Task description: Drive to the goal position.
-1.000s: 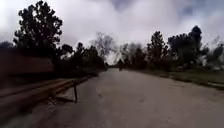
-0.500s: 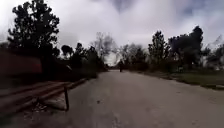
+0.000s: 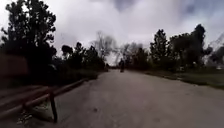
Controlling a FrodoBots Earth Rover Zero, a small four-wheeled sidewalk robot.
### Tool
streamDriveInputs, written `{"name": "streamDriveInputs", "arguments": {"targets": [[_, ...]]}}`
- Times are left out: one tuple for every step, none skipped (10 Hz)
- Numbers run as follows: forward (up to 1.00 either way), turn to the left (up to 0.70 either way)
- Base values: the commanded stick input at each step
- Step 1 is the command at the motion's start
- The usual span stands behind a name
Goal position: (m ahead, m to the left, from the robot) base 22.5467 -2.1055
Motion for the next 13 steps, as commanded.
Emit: {"name": "streamDriveInputs", "arguments": {"targets": [[0.70, 0.00], [0.70, 0.00], [0.70, 0.00], [0.70, 0.00], [0.70, 0.00], [0.70, 0.00], [0.70, 0.00], [0.70, 0.00], [0.70, 0.00], [0.70, 0.00], [0.70, 0.00], [0.70, 0.00], [0.70, 0.00]]}}
